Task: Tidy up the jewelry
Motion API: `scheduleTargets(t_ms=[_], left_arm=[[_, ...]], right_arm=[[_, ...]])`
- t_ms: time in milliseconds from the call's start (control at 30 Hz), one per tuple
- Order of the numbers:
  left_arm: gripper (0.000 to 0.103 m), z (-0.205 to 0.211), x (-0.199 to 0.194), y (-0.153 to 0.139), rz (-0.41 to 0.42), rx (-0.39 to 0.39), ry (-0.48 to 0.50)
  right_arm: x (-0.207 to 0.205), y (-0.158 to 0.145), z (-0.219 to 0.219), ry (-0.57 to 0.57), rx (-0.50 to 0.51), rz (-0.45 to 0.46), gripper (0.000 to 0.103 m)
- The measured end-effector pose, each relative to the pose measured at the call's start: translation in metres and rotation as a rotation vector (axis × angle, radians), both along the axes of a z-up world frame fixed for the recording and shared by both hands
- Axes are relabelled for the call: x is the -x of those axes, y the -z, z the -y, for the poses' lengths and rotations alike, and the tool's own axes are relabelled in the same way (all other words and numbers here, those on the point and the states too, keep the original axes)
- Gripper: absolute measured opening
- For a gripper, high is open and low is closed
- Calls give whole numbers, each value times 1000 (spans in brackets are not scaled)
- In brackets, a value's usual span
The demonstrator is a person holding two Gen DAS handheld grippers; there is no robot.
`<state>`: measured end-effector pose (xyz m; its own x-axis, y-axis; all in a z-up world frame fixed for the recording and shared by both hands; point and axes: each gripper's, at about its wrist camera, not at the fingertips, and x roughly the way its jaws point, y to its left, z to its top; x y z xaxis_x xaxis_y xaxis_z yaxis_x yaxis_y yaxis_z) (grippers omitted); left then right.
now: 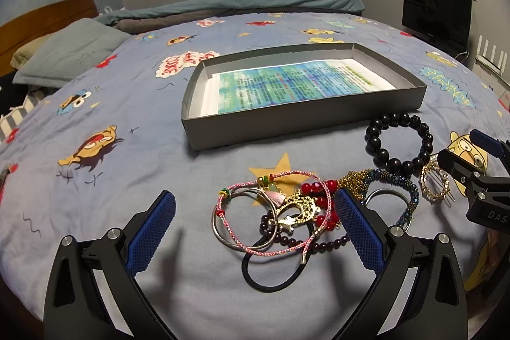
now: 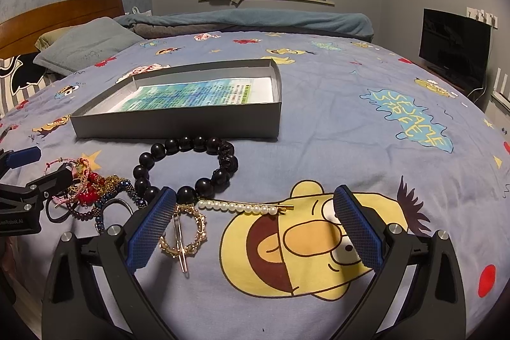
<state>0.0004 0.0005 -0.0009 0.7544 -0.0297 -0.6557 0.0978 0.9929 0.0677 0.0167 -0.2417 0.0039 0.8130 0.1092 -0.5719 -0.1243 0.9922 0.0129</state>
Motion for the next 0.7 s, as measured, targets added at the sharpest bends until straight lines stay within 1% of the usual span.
scheduleTargets(t_ms=[700], left_arm=[[99, 2, 0, 0, -5, 1, 2]], right_arm=[[-1, 0, -3, -1, 2, -1, 98]])
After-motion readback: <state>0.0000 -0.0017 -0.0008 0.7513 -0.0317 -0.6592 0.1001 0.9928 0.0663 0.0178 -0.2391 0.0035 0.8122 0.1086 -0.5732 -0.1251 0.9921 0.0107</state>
